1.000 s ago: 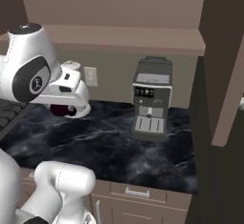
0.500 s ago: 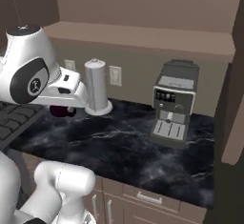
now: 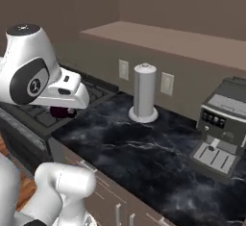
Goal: Pick the eggplants from the cabinet and place them in one bowl. Pick the avocado from the sink and place it in the other bowl.
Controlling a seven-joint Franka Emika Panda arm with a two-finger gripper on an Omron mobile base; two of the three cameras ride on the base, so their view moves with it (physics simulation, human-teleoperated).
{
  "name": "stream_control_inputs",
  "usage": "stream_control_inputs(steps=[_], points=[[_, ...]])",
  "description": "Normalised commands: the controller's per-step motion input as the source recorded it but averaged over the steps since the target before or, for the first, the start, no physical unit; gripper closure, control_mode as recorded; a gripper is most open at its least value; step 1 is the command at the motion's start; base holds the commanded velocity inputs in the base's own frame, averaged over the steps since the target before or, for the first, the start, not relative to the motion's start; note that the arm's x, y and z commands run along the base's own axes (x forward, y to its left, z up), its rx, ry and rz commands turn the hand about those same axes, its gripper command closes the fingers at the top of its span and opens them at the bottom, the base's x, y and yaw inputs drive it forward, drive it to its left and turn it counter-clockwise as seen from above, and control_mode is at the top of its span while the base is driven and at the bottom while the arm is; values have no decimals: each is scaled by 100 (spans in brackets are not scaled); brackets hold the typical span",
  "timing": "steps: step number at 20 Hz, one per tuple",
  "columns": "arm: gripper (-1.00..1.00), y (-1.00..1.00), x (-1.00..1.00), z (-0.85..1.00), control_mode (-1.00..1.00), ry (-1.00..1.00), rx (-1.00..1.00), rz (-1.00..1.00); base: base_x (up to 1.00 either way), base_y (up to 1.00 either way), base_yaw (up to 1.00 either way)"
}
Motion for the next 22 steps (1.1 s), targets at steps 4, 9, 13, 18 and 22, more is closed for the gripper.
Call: stream_control_inputs(steps=[4,9,13,18,22], points=[[100,0,0,0,100,0,0,0,0,10,67],[100,0,0,0,100,0,0,0,0,11,66],[100,0,0,0,100,0,0,0,0,18,65],[100,0,0,0,100,0,0,0,0,46,66],[100,0,0,0,100,0,0,0,-6,56,65]])
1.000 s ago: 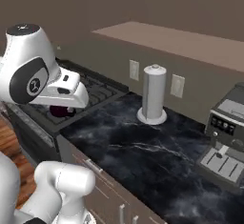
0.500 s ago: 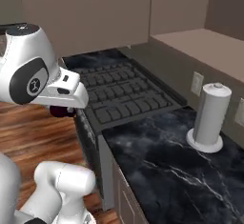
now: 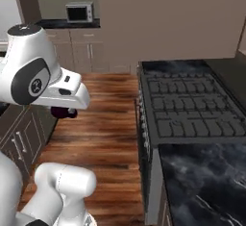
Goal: Pick the eggplants from the cabinet and place them in one bowl. Pick the avocado from the sink and place it in the other bowl.
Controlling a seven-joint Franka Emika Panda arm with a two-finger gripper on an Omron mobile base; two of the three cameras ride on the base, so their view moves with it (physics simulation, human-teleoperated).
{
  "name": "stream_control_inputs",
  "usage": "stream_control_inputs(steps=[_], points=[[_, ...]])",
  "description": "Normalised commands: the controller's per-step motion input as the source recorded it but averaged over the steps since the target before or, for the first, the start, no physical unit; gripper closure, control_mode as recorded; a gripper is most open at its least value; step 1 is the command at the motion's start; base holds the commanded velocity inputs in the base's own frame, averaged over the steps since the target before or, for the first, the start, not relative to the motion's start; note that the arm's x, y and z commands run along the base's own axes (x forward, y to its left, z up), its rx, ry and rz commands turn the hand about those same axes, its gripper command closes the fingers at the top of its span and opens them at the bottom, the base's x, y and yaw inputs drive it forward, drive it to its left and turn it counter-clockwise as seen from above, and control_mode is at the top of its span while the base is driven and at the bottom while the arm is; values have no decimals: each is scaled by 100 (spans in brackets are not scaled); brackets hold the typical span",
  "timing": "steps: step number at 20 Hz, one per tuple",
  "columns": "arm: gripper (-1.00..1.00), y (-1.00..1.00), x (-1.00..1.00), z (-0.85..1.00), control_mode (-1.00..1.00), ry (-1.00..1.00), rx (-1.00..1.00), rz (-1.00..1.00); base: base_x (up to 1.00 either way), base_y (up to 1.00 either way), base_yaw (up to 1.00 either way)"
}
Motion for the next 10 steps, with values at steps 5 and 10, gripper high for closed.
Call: stream_control_inputs(steps=[5,10], points=[[100,0,0,0,100,0,0,0,4,92,39],[100,0,0,0,100,0,0,0,64,29,2]])
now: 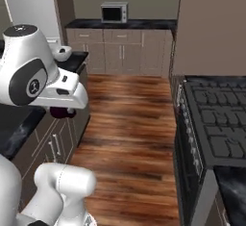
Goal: Pick the eggplants from the cabinet and place them in one bowl. Pick the avocado from the sink and place it in the other bowl.
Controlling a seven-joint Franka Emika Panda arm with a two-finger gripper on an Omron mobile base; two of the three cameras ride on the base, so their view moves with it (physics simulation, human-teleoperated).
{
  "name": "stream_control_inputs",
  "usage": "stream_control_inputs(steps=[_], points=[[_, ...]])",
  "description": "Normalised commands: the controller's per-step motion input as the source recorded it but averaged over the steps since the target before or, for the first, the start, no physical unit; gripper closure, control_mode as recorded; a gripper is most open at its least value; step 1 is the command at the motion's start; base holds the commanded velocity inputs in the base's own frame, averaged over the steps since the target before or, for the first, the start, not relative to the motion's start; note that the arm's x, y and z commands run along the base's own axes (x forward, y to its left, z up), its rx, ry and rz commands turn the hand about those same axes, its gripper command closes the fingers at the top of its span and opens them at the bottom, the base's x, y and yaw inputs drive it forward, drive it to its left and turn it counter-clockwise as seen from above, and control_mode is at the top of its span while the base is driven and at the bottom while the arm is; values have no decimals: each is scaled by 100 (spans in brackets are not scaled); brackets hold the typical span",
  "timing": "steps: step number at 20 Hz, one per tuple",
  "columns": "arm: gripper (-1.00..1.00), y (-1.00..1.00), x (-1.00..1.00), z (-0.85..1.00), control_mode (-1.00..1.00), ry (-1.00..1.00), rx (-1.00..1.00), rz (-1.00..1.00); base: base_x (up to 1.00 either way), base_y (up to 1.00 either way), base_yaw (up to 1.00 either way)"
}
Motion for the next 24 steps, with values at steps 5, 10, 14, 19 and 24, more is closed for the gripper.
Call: stream_control_inputs(steps=[5,10,14,19,24], points=[[100,0,0,0,100,0,0,0,87,-8,0],[100,0,0,0,100,0,0,0,92,4,3],[100,0,0,0,100,0,0,0,98,1,6],[100,0,0,0,100,0,0,0,100,0,8],[100,0,0,0,100,0,0,0,100,0,8]])
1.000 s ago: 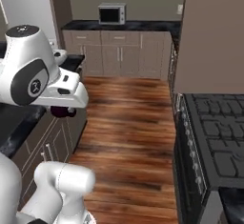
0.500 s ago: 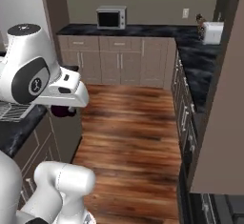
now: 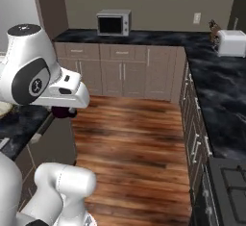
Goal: Pick the eggplants from the cabinet and place them in one bowl. Pick the avocado from the sink and place it in the other bowl.
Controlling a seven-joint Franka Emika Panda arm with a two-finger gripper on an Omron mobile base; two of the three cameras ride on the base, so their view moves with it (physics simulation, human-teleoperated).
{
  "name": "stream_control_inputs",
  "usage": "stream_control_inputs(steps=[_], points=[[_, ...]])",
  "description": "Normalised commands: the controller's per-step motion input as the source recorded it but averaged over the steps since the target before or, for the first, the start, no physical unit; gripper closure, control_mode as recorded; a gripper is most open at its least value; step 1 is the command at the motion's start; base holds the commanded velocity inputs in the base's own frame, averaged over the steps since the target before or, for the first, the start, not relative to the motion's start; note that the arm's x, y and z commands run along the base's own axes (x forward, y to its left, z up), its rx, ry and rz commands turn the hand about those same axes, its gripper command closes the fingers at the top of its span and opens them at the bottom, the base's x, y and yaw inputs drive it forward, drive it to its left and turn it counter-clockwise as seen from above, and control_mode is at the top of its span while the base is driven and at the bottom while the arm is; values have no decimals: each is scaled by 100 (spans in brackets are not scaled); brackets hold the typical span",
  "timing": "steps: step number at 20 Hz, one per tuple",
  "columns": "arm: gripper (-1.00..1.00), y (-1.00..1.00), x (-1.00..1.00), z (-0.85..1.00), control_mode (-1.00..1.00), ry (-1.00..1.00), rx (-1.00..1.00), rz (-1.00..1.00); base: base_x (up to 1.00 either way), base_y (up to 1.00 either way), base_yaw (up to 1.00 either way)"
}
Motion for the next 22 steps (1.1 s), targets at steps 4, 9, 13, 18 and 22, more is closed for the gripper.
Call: stream_control_inputs(steps=[4,9,13,18,22], points=[[100,0,0,0,100,0,0,0,100,-1,9],[100,0,0,0,100,0,0,0,95,-11,9],[100,0,0,0,100,0,0,0,89,-23,17],[100,0,0,0,100,0,0,0,63,-28,57],[100,0,0,0,100,0,0,0,24,-24,84]])
